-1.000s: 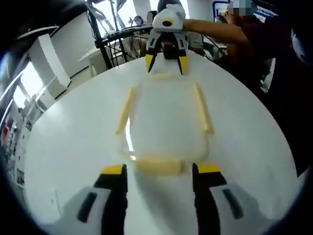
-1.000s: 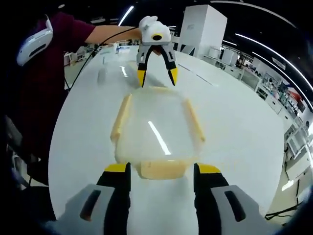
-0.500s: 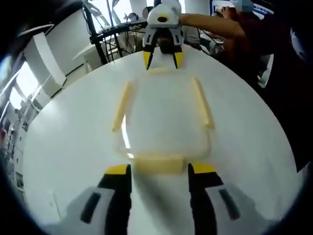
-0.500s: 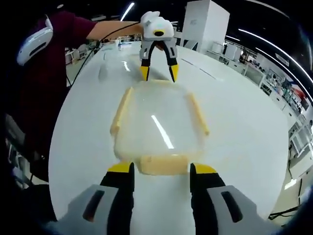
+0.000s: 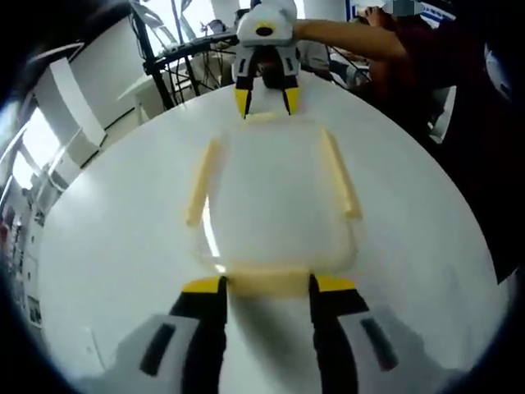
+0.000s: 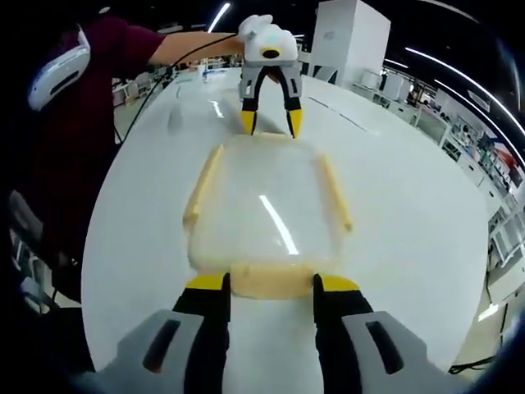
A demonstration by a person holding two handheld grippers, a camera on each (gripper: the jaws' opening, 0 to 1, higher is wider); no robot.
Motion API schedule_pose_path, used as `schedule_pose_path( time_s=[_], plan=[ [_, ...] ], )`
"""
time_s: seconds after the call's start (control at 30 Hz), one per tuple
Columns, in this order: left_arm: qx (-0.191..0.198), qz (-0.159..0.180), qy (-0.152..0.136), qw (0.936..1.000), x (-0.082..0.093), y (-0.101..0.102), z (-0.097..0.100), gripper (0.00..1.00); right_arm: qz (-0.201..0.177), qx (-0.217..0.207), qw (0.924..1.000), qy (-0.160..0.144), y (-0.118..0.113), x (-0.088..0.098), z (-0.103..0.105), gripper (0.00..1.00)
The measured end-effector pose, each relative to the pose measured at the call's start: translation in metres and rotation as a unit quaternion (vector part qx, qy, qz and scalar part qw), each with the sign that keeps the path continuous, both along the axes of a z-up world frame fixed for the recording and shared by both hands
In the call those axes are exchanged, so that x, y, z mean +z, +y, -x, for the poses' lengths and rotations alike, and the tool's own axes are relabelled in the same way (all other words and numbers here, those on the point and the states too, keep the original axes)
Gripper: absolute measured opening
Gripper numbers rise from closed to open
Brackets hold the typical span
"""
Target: Snap each plastic latch of the storage box into its locked position after aligning the lid with the box until every specified latch is closed and the lid sits flush.
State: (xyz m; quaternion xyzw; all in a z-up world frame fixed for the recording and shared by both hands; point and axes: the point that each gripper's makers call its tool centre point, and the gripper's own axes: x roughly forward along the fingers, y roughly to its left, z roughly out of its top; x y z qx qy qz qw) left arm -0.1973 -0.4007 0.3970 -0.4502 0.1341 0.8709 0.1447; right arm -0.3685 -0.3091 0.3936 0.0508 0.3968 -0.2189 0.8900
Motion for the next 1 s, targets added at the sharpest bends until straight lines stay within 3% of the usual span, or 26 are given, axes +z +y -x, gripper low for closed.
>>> schedule_pose_path(
  time_s=[1.0],
  plan=[
    [-0.014, -0.013, -0.012, 0.9997, 0.0011, 0.0042, 0.0049, 0.38, -0.009, -0.005, 0.9999, -0.006, 0.0095, 0.0039, 0.002, 0.37]
  ],
)
